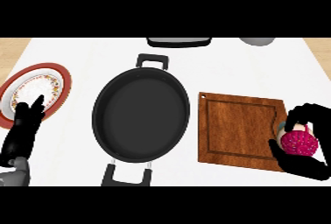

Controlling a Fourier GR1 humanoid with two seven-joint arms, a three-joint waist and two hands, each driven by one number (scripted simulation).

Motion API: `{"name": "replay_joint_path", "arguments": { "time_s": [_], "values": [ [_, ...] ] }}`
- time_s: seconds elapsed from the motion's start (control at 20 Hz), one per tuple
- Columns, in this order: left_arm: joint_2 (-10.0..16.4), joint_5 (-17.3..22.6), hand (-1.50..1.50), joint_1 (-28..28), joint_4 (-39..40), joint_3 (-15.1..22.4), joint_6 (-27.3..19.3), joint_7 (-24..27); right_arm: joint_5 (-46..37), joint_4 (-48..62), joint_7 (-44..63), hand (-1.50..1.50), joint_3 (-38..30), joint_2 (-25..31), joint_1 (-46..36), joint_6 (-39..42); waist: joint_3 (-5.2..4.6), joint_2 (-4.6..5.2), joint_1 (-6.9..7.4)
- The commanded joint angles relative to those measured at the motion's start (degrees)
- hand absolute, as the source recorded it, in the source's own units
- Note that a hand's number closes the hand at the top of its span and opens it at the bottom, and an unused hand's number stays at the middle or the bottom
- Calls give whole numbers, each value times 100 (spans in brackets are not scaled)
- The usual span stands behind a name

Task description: Pick the cupcake from the cutting board and place it in the pot

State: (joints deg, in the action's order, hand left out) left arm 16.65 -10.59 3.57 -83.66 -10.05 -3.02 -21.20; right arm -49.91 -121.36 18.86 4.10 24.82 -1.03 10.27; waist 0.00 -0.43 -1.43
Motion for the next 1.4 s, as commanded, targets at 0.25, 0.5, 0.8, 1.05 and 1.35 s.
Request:
{"name": "replay_joint_path", "arguments": {
  "time_s": [0.25,0.5,0.8,1.05,1.35],
  "values": [
    [34,-26,0,215,30,-6,50,-27,693,-1944,1052,150,-40,-451,-1239,484,-11,27,140],
    [-61,-19,0,34,131,-23,35,164,796,-1852,1995,150,451,-543,-2468,1310,-14,22,176],
    [-120,-191,0,327,-37,211,50,-283,934,-746,3445,150,1082,-1509,-4420,2016,-16,20,192],
    [37,0,0,79,-111,6,265,-100,777,369,3930,150,1095,-2183,-5283,1993,-10,27,210],
    [-135,-183,0,159,-347,155,89,-378,655,1734,3777,150,1665,-2470,-5436,1179,-4,37,229]
  ]
}}
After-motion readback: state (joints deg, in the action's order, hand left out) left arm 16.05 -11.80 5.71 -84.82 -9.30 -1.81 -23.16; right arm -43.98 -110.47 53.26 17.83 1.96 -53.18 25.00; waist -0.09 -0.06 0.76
